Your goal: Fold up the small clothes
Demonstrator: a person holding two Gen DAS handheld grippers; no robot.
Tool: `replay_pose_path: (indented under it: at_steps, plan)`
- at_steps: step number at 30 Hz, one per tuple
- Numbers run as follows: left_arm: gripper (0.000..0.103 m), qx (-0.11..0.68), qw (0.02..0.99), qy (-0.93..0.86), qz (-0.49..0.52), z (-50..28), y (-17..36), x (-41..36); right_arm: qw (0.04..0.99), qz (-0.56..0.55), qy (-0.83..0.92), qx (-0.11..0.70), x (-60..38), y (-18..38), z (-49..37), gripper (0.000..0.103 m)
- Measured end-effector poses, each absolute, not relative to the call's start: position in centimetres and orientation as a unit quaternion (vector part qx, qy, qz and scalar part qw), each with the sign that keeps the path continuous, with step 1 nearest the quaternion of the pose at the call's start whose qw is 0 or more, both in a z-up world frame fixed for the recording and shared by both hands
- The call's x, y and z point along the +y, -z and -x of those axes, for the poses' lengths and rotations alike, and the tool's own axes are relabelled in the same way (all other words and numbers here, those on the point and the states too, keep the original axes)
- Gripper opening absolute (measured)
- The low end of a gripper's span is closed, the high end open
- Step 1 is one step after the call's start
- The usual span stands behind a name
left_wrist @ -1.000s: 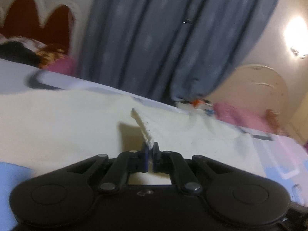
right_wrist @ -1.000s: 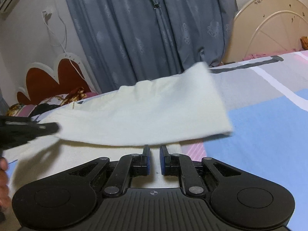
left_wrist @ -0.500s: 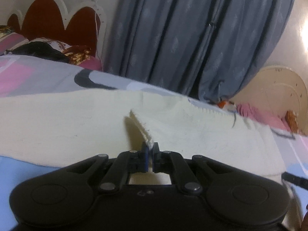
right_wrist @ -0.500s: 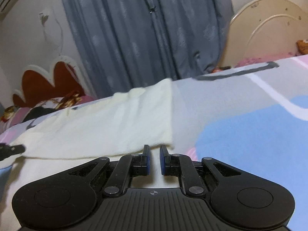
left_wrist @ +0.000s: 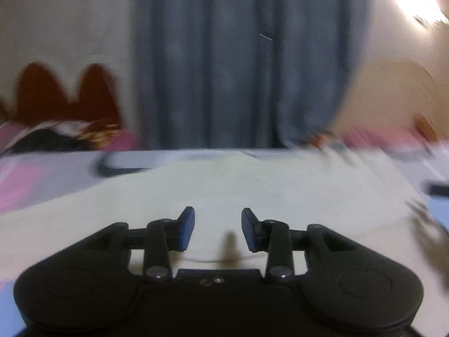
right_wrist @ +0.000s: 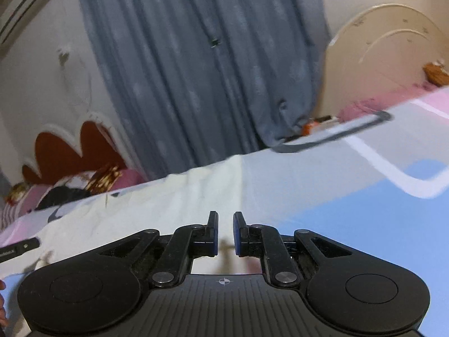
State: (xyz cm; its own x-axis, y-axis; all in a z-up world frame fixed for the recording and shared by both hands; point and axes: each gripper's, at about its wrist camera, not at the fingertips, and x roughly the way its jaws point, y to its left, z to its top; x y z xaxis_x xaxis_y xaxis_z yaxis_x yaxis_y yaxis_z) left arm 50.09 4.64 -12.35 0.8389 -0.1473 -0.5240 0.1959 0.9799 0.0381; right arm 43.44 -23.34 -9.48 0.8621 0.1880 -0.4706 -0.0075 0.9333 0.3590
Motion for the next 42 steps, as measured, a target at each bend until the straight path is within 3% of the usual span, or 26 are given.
replay_pose_path:
  at_steps: [6,7,9,12,17,19,22,25,37,42]
  plan:
    - [0.04,0.298,0.949,0.09,-0.039,-51.3,15.3,3.0,0.949,-0.058,-0.1,0.294,-18.2,11.3,-46.2,0.012]
    - [0.038,0.3,0.95,0.083,-0.023,-51.3,15.2,4.3,0.949,-0.061,-0.063,0.302,-19.5,11.8,-46.2,0.012]
    - [0.036,0.298,0.952,0.068,-0.026,-51.2,14.8,5.9,0.945,-0.12,-0.021,0.305,-23.8,12.6,-46.0,0.0]
    - [0.037,0.284,0.956,0.077,-0.008,-51.7,13.8,5.3,0.95,-0.121,-0.016,0.286,-24.9,11.5,-47.0,0.0]
    - [0.06,0.262,0.958,0.108,-0.05,-54.5,13.0,0.2,0.955,-0.097,-0.082,0.266,-20.8,10.4,-51.6,0.0]
    - [0.063,0.268,0.955,0.109,-0.058,-55.8,13.7,-0.8,0.95,-0.061,-0.113,0.284,-18.4,11.1,-53.8,0.0]
    - [0.064,0.298,0.95,0.073,-0.059,-56.8,15.5,1.3,0.95,-0.011,-0.115,0.289,-18.0,12.4,-55.1,0.0]
    - [0.064,0.3,0.952,0.055,-0.006,-56.6,15.6,5.0,0.956,-0.034,-0.05,0.286,-21.3,13.0,-56.3,0.0]
    - [0.063,0.302,0.952,0.045,-0.023,-56.1,14.8,4.8,0.958,-0.006,-0.027,0.285,-23.0,13.0,-56.9,0.0]
    - [0.071,0.31,0.949,0.042,-0.032,-55.7,15.6,4.9,0.961,0.022,-0.022,0.273,-22.2,12.3,-56.8,0.0]
